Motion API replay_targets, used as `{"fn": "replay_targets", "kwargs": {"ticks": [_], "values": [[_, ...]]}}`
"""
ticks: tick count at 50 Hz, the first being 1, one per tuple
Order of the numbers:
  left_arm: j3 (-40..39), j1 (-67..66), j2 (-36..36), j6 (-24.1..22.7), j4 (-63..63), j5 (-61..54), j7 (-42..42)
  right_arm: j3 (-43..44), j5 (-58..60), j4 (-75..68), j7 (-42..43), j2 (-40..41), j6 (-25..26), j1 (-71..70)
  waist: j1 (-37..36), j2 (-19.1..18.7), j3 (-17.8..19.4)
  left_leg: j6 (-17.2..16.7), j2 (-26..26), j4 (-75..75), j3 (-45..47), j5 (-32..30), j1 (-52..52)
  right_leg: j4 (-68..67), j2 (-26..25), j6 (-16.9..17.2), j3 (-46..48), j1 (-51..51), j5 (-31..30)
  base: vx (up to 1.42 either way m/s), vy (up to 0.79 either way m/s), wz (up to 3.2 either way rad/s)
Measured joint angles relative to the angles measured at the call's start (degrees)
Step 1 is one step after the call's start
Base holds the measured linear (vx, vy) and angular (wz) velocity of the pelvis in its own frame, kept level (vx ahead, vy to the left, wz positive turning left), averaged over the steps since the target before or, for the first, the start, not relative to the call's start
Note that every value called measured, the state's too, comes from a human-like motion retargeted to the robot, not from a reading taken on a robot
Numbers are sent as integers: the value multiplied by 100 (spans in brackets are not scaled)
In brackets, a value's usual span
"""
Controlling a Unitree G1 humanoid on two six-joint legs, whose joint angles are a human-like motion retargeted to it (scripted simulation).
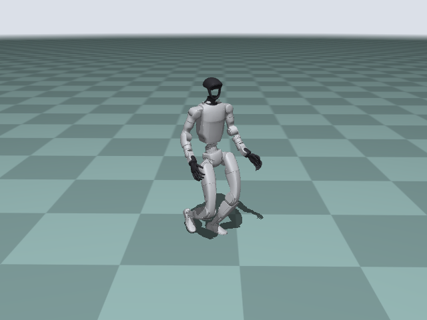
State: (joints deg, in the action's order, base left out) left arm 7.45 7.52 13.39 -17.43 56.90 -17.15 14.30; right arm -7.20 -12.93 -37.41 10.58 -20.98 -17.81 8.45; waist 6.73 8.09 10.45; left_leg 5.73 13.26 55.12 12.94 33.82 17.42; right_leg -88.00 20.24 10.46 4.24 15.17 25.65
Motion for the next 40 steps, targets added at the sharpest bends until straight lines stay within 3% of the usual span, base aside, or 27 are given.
{"fn": "replay_targets", "kwargs": {"ticks": [9,18,32,40], "values": [[975,1443,-14,-491,-2469,515,538,-527,697,2062,422,-587,-224,-769,-97,-89,258,-156,-146,83,-141,254,-119,450,-175,-197,55,166,724,7,-4,7],[1078,1781,-88,-701,-3984,852,958,-726,1300,3104,766,-983,-237,-1534,-387,-177,423,-209,-300,64,-224,493,-370,949,-514,-312,5,-204,1147,6,-4,-7],[782,1459,138,-838,-4775,1428,1623,-810,1700,3213,1013,-1031,-233,-2015,-807,-478,725,-306,-732,170,-410,812,-863,2051,-1230,-573,6,-1208,1826,4,-5,-11],[800,1190,266,-869,-4754,1545,1659,-876,1554,2980,868,-964,-239,-2234,-983,-776,861,-401,-1179,423,-493,939,-904,2638,-1677,-706,127,-1575,1926,0,-2,-4]]}}
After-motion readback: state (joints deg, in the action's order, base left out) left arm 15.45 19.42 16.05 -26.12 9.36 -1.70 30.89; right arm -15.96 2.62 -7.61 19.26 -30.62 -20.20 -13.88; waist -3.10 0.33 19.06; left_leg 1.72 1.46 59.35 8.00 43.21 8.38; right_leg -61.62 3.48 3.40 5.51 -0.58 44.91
